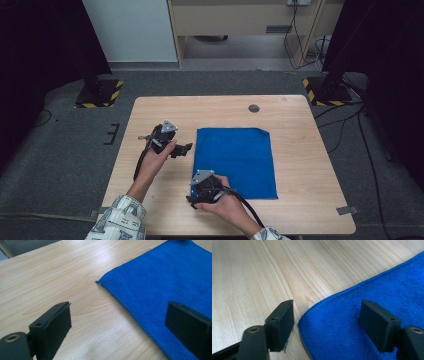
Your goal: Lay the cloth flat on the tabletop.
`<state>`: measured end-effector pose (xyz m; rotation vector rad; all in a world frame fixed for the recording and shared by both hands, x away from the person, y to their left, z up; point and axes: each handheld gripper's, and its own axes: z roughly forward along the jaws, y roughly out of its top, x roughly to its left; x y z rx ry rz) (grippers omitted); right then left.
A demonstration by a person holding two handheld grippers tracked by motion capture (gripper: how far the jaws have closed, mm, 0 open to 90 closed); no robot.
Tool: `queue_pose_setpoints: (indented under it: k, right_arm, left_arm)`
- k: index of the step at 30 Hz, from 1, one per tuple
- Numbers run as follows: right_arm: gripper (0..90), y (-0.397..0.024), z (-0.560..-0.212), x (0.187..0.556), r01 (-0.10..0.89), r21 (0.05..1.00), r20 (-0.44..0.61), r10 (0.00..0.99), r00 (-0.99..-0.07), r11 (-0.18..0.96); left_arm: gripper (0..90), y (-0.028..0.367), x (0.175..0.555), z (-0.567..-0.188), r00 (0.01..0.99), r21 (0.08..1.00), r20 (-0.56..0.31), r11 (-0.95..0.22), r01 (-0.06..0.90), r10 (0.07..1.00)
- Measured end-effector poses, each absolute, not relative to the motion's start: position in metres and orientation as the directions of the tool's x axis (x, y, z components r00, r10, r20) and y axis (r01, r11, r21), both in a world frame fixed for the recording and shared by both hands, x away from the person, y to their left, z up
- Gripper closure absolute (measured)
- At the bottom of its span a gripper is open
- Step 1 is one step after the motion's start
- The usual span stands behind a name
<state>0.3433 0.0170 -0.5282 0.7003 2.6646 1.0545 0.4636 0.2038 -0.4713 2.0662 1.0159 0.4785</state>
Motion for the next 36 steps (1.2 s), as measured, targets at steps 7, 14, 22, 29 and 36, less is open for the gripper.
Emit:
queue_pose_setpoints:
  k: [7,14,22,29,36]
  right_arm:
    - [69.4,0.014,-0.525,0.346,0.353,0.692,-0.015,0.502,-0.865,0.630]
    - [85.5,0.010,-0.522,0.350,0.360,0.699,-0.009,0.511,-0.860,0.618]
    - [85.9,0.016,-0.521,0.340,0.344,0.706,0.002,0.484,-0.875,0.619]
    - [85.8,0.024,-0.523,0.332,0.336,0.723,0.021,0.467,-0.884,0.604]
    - [85.9,0.025,-0.524,0.328,0.329,0.732,0.028,0.457,-0.889,0.597]
  left_arm:
    - [6.3,0.203,0.464,-0.472,0.611,0.775,-0.010,-0.380,0.505,0.791]
    - [6.7,0.198,0.466,-0.473,0.613,0.776,-0.019,-0.375,0.507,0.790]
    - [7.2,0.190,0.470,-0.475,0.609,0.776,-0.035,-0.363,0.515,0.792]
    - [20.2,0.182,0.482,-0.480,0.608,0.775,-0.034,-0.363,0.517,0.793]
    - [27.7,0.176,0.499,-0.496,0.580,0.765,-0.013,-0.365,0.530,0.815]
